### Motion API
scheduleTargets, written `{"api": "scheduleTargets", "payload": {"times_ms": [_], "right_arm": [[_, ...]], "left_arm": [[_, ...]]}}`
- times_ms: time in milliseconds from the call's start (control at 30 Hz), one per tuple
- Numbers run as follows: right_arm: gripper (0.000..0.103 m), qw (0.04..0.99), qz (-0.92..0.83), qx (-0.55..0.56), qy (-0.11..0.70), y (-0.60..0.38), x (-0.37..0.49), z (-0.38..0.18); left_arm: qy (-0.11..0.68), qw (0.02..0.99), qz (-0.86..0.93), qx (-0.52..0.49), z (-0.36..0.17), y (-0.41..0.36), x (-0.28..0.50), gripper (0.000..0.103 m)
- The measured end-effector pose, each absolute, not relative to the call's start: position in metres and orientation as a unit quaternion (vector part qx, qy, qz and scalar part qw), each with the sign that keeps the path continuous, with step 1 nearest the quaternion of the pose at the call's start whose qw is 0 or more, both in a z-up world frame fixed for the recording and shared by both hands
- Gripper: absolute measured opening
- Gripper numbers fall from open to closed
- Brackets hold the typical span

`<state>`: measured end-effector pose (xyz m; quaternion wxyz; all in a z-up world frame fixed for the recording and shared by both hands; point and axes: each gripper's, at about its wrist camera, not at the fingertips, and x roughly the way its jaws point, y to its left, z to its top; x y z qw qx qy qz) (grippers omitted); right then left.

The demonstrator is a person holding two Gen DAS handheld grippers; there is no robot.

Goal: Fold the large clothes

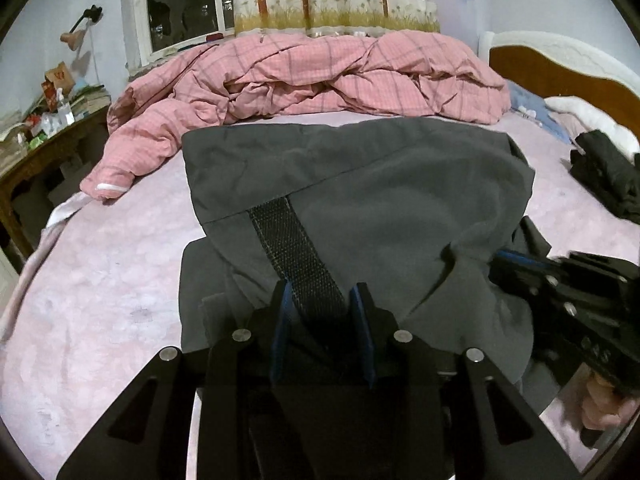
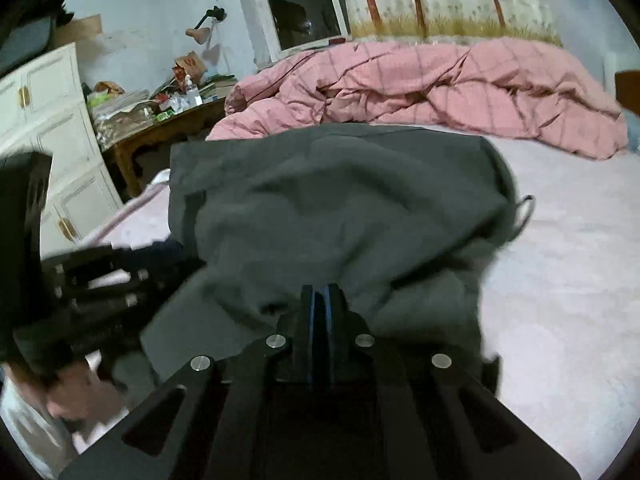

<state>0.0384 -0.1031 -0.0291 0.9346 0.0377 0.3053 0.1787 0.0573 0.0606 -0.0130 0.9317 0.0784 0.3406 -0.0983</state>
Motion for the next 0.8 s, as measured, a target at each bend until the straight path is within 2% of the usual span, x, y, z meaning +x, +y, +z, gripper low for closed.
{"api": "scheduleTargets", "payload": {"times_ms": [200,267,333,367,433,467,533,567,600,700,800], "right_arm": [[0.005,0.917,0.213,0.050,0.332,-0.126,0.024,-0.026],[0.008,0.911,0.221,0.064,0.341,-0.138,0.020,-0.023],[0.018,0.907,0.228,0.090,0.343,-0.156,0.017,-0.020],[0.027,0.907,0.227,0.110,0.337,-0.168,0.016,-0.017],[0.050,0.911,0.209,0.143,0.326,-0.192,0.017,-0.013],[0.066,0.912,0.198,0.155,0.324,-0.200,0.019,-0.013],[0.072,0.904,0.184,0.199,0.331,-0.222,0.031,-0.015],[0.079,0.892,0.201,0.221,0.340,-0.228,0.038,-0.018],[0.092,0.870,0.235,0.248,0.354,-0.232,0.049,-0.025],[0.097,0.805,0.292,0.328,0.399,-0.236,0.077,-0.047],[0.103,0.800,0.244,0.357,0.417,-0.237,0.099,-0.061]], "left_arm": [[0.348,0.930,-0.103,0.065,-0.012,0.065,0.059,0.030],[0.351,0.929,-0.104,0.058,-0.012,0.067,0.059,0.030],[0.351,0.929,-0.105,0.058,-0.011,0.067,0.059,0.030],[0.350,0.929,-0.104,0.059,-0.011,0.067,0.059,0.030],[0.350,0.929,-0.103,0.058,-0.011,0.068,0.059,0.030],[0.350,0.929,-0.103,0.057,-0.011,0.068,0.059,0.030],[0.351,0.929,-0.104,0.058,-0.009,0.068,0.059,0.030],[0.352,0.929,-0.104,0.055,-0.010,0.067,0.059,0.030],[0.354,0.928,-0.106,0.050,-0.010,0.069,0.059,0.030],[0.357,0.927,-0.108,0.045,-0.010,0.070,0.059,0.030],[0.356,0.927,-0.108,0.046,-0.010,0.070,0.060,0.030]]}}
